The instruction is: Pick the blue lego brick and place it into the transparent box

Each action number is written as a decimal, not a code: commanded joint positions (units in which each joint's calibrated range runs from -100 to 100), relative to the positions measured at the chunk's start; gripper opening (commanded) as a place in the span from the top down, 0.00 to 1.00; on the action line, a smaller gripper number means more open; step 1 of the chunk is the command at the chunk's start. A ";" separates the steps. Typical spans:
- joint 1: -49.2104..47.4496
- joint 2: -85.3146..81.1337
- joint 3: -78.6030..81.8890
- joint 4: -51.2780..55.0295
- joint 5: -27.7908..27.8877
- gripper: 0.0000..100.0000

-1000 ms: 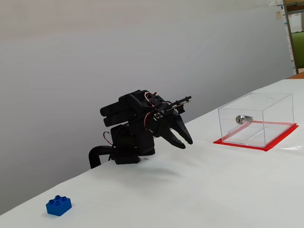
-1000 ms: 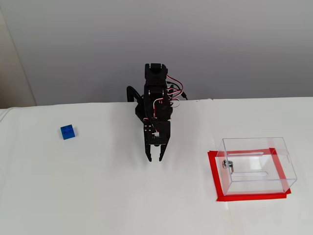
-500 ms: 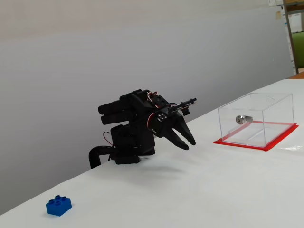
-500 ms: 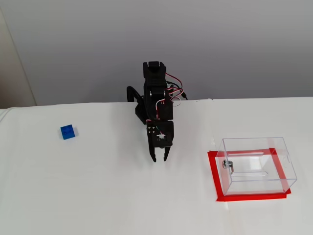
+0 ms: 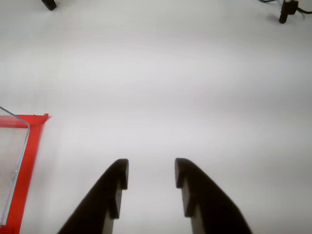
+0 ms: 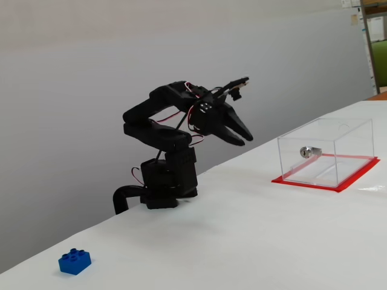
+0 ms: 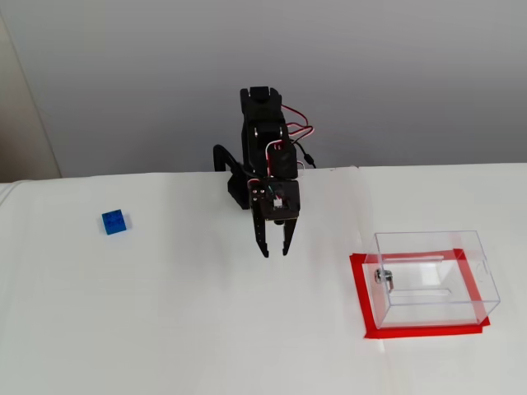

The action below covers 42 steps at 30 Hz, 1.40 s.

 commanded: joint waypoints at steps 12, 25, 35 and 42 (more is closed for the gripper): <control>-2.89 24.20 -31.13 -0.42 -0.24 0.89; -4.22 36.33 -47.76 0.19 -0.24 0.89; -4.00 37.10 -47.22 -0.25 -0.24 0.89; -1.63 37.27 -47.04 -0.42 -0.19 0.89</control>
